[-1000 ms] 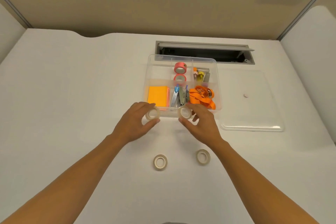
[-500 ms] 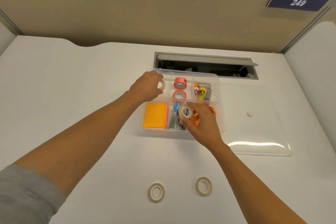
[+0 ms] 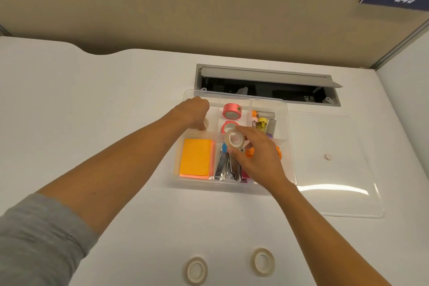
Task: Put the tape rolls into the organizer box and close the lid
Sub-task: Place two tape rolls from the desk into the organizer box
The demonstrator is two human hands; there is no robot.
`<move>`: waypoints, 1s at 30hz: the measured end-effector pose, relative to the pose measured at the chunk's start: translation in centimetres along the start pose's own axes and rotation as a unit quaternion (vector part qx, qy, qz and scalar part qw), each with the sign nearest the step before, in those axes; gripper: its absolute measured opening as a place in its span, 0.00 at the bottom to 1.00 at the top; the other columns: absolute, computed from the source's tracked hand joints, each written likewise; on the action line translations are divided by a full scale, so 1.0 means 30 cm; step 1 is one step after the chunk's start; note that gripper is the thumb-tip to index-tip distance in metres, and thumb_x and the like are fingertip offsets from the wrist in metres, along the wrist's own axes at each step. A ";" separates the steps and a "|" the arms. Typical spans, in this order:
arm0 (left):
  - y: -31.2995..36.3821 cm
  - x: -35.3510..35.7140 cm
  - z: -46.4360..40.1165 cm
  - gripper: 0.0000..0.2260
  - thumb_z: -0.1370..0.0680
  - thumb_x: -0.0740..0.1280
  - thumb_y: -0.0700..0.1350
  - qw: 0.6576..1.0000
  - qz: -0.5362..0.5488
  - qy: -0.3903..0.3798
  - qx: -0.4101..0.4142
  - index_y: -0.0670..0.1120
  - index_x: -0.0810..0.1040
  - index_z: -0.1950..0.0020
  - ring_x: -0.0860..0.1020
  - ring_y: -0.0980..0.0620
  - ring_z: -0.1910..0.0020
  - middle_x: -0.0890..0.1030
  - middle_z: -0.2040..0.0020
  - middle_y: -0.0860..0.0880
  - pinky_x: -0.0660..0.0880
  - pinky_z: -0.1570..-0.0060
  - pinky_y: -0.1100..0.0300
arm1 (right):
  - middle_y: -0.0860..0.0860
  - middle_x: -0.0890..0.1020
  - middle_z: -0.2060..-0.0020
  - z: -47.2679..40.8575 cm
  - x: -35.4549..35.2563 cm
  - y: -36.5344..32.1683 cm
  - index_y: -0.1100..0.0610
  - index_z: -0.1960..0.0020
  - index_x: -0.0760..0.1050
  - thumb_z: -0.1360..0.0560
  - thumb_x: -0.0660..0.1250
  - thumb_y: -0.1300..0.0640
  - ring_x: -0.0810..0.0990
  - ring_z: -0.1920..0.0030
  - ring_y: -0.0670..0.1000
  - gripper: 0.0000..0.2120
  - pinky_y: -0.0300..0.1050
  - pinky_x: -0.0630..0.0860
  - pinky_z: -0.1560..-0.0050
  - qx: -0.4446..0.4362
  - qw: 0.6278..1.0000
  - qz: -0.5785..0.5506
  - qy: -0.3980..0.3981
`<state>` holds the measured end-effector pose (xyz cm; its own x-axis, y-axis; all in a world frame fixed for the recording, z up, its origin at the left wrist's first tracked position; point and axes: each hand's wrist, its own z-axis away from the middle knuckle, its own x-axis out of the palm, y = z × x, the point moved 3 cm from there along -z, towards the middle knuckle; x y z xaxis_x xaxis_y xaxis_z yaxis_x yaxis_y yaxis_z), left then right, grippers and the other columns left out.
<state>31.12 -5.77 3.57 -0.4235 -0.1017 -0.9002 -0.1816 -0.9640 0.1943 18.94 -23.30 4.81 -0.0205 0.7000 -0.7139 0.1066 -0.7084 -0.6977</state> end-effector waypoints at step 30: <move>-0.231 0.049 0.170 0.14 0.25 0.70 0.42 0.883 0.429 0.146 -0.124 0.44 0.76 0.40 0.83 0.48 0.65 0.83 0.57 0.43 0.81 0.64 0.55 | 0.54 0.76 0.37 -0.445 0.308 -0.076 0.49 0.31 0.70 0.28 0.72 0.61 0.75 0.40 0.58 0.27 0.49 0.73 0.45 -0.120 0.918 0.250 -0.285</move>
<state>27.21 2.01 2.89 -0.0577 -0.8448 -0.5320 0.3099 -0.5217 0.7949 31.77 -14.01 0.60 -0.4188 0.0844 -0.9042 0.4588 -0.8396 -0.2908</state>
